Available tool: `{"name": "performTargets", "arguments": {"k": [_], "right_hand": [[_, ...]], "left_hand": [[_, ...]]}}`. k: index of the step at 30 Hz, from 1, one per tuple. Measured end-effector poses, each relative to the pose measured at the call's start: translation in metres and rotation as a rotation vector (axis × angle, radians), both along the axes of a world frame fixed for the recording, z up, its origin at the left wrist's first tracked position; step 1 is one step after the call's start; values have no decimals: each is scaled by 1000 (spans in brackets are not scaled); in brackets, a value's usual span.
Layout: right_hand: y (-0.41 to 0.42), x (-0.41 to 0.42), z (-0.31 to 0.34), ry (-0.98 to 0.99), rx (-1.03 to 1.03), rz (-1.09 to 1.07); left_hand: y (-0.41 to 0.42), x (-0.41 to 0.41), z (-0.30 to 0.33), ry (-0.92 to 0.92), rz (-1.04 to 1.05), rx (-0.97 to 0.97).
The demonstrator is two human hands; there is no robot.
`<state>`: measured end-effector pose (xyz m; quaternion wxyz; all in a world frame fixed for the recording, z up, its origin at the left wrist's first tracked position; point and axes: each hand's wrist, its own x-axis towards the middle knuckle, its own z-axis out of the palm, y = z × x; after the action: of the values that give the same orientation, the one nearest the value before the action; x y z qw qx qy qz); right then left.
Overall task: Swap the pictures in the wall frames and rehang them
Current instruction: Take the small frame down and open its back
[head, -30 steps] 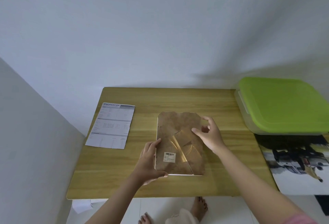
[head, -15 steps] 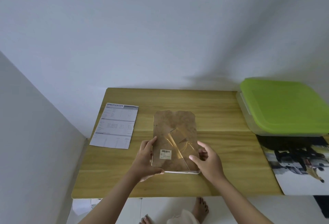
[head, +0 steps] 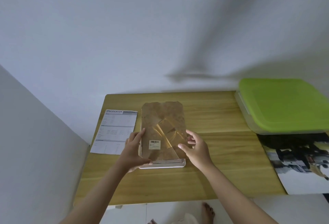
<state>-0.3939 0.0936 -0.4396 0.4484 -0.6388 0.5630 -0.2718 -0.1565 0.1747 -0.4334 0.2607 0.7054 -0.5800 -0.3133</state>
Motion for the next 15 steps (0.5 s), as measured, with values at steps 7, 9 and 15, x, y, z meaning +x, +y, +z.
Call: {"name": "performTargets", "arguments": {"k": [7, 9, 15], "right_hand": [[-29, -69, 4, 31, -15, -38], [-39, -96, 4, 60, -9, -48], [-68, -163, 0, 151, 21, -66]], "left_hand": [[-31, -74, 8, 40, -27, -35], [-43, -102, 6, 49, -31, -22], [-72, -172, -6, 117, -22, 64]]}}
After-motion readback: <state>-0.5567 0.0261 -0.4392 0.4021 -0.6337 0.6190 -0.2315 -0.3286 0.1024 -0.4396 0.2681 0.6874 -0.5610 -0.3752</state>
